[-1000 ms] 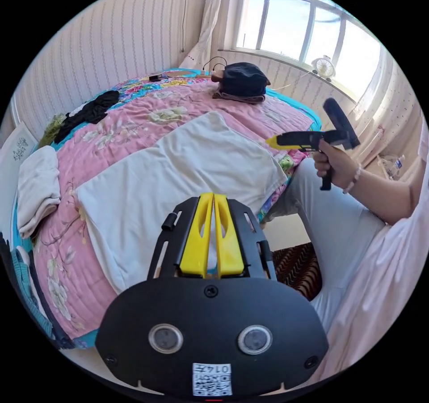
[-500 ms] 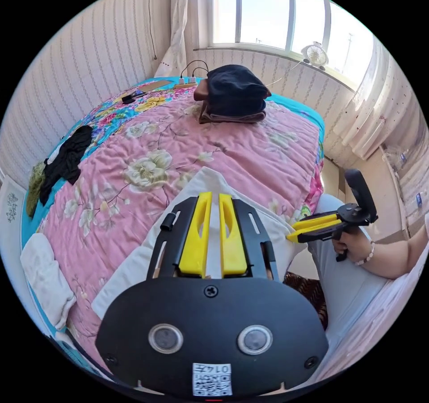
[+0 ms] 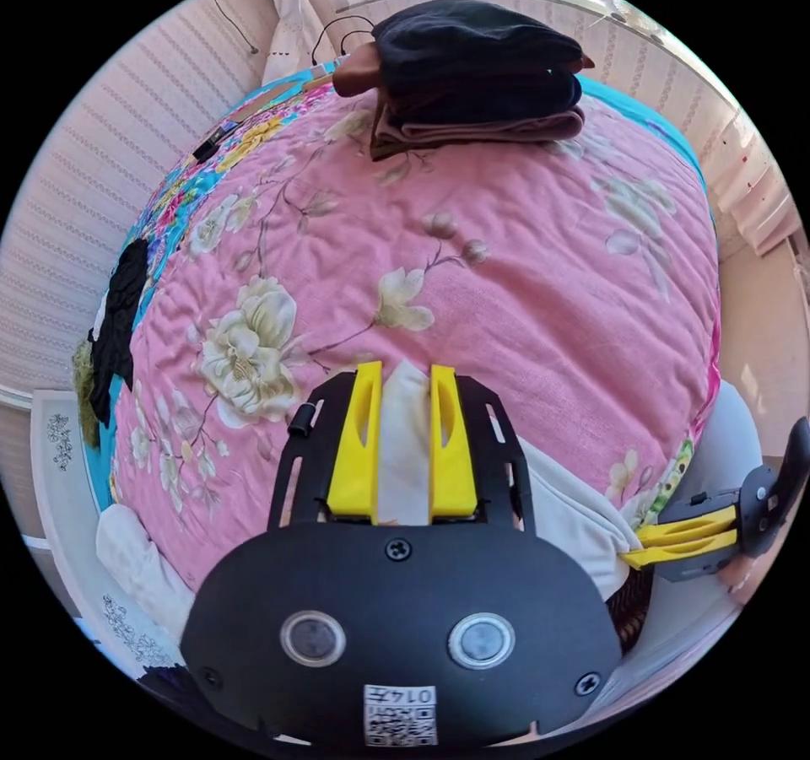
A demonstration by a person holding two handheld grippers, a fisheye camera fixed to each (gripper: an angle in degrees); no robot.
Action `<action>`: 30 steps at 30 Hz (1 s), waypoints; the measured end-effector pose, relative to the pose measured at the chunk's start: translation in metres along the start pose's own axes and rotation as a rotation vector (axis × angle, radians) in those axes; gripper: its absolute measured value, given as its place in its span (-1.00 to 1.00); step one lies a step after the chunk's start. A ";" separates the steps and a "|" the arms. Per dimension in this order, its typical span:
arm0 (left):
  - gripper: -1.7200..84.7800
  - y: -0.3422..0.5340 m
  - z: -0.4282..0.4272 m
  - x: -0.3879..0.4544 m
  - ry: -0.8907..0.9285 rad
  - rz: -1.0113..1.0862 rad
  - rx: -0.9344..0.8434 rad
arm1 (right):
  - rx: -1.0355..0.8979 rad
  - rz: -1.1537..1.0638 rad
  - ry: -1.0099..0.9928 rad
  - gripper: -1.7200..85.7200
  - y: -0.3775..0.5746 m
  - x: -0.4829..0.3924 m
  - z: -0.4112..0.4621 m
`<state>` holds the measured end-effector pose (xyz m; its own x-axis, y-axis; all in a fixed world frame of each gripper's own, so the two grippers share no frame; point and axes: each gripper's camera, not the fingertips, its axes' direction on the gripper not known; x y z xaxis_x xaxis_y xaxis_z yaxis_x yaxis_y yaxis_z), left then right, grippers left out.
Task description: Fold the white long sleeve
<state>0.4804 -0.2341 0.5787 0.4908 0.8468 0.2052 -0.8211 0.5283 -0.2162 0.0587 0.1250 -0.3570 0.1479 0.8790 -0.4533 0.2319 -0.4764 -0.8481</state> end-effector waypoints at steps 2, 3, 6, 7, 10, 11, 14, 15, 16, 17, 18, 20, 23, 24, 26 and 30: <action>-0.87 0.002 -0.004 -0.005 0.012 -0.025 0.004 | -0.002 -0.001 -0.005 -0.93 -0.001 -0.003 0.004; -0.90 0.005 -0.007 -0.008 0.017 -0.027 0.011 | -0.003 -0.003 -0.006 -0.93 -0.002 -0.004 0.005; -0.94 0.017 -0.019 -0.018 0.024 -0.029 0.026 | 0.002 -0.079 -0.031 -0.94 -0.003 -0.020 0.010; -0.94 0.020 -0.022 -0.021 0.023 -0.030 0.031 | 0.005 -0.129 -0.047 -0.94 -0.003 -0.030 0.012; -0.95 0.043 -0.044 -0.046 0.046 -0.066 0.062 | 0.008 -0.220 -0.079 -0.94 -0.005 -0.055 0.018; -0.95 0.048 -0.049 -0.052 0.053 -0.074 0.069 | 0.018 -0.255 -0.095 -0.94 -0.006 -0.065 0.018; -0.96 0.076 -0.074 -0.080 0.062 -0.086 0.079 | 0.040 -0.334 -0.125 -0.94 -0.009 -0.096 0.021; -0.96 0.090 -0.086 -0.091 0.050 -0.092 0.089 | 0.037 -0.346 -0.131 -0.95 -0.010 -0.103 0.023; -0.96 0.106 -0.098 -0.104 0.045 -0.105 0.102 | 0.033 -0.370 -0.153 -0.95 -0.014 -0.118 0.027; -0.96 0.114 -0.104 -0.111 0.043 -0.114 0.112 | 0.030 -0.404 -0.180 -0.95 -0.018 -0.136 0.032; -0.96 0.131 -0.116 -0.125 0.039 -0.136 0.129 | 0.024 -0.424 -0.192 -0.95 -0.020 -0.145 0.036; -0.96 0.159 -0.130 -0.147 0.031 -0.174 0.141 | -0.025 -0.505 -0.221 -0.94 -0.031 -0.187 0.059; -0.95 0.211 -0.146 -0.183 -0.017 -0.233 0.130 | -0.107 -0.607 -0.255 -0.94 -0.046 -0.247 0.100; -0.95 0.234 -0.147 -0.198 -0.042 -0.273 0.126 | -0.121 -0.628 -0.259 -0.94 -0.048 -0.260 0.110; -0.94 0.272 -0.143 -0.222 -0.064 -0.368 0.124 | -0.181 -0.699 -0.236 -0.92 -0.058 -0.310 0.154; -0.91 0.367 -0.124 -0.258 -0.031 -0.599 0.073 | -0.383 -0.789 -0.152 -0.86 -0.063 -0.368 0.235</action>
<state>0.0881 -0.2511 0.3280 0.8662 0.4005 0.2987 -0.4230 0.9061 0.0116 -0.2362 -0.1638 -0.2007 -0.3133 0.9344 0.1692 0.5224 0.3184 -0.7910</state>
